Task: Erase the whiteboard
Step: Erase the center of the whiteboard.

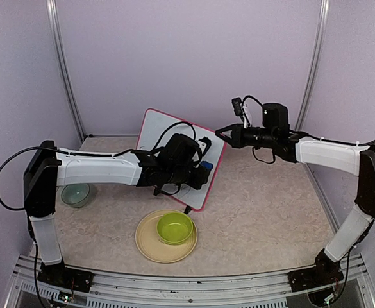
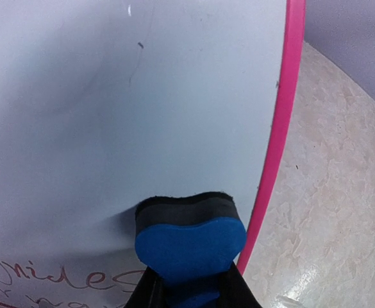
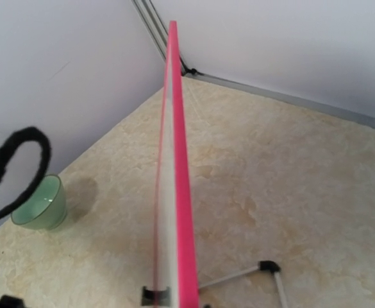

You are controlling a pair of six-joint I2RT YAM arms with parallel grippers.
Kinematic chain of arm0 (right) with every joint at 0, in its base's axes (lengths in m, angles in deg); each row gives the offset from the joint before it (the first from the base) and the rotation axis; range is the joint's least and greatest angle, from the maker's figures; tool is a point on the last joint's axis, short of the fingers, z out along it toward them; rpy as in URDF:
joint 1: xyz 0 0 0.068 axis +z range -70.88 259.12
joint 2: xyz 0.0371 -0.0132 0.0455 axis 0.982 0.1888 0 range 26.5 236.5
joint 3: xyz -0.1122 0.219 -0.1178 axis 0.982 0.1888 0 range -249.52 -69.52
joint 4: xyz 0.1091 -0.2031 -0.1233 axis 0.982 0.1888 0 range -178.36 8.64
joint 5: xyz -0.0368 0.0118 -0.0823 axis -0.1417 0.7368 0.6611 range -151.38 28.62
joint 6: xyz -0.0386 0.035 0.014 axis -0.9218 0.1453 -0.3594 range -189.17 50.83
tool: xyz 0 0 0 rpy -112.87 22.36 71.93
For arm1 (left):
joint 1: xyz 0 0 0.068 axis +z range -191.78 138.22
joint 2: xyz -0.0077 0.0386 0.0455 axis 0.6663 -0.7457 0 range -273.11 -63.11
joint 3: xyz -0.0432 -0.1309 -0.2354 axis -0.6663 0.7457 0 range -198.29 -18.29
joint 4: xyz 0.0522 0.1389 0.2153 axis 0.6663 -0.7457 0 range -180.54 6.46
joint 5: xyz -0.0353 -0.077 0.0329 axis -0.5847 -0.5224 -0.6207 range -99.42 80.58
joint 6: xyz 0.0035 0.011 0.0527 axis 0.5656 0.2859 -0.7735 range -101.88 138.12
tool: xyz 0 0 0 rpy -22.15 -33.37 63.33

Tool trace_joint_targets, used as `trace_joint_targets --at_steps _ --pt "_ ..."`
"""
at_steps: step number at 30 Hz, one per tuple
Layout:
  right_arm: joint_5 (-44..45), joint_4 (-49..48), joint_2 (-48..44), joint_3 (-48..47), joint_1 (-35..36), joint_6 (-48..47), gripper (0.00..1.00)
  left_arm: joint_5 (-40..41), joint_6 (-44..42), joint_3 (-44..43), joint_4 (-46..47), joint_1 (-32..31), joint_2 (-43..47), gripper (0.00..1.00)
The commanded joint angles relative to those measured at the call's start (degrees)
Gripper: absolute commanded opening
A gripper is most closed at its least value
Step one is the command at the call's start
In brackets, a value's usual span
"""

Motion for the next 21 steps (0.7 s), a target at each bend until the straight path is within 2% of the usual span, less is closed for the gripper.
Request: trace_joint_targets --at_steps 1,6,21 --pt "-5.67 3.54 -5.78 0.73 1.51 -3.53 0.00 -1.55 -4.91 -1.02 10.84 0.72 0.72 0.03" --pt "-7.02 4.11 -7.44 1.82 0.98 -3.43 0.00 -2.73 -7.95 3.00 20.69 0.72 2.63 0.03" --pt "-6.51 4.90 -3.93 2.79 0.52 -2.24 0.00 -5.46 -13.11 11.57 41.72 0.73 3.27 0.03"
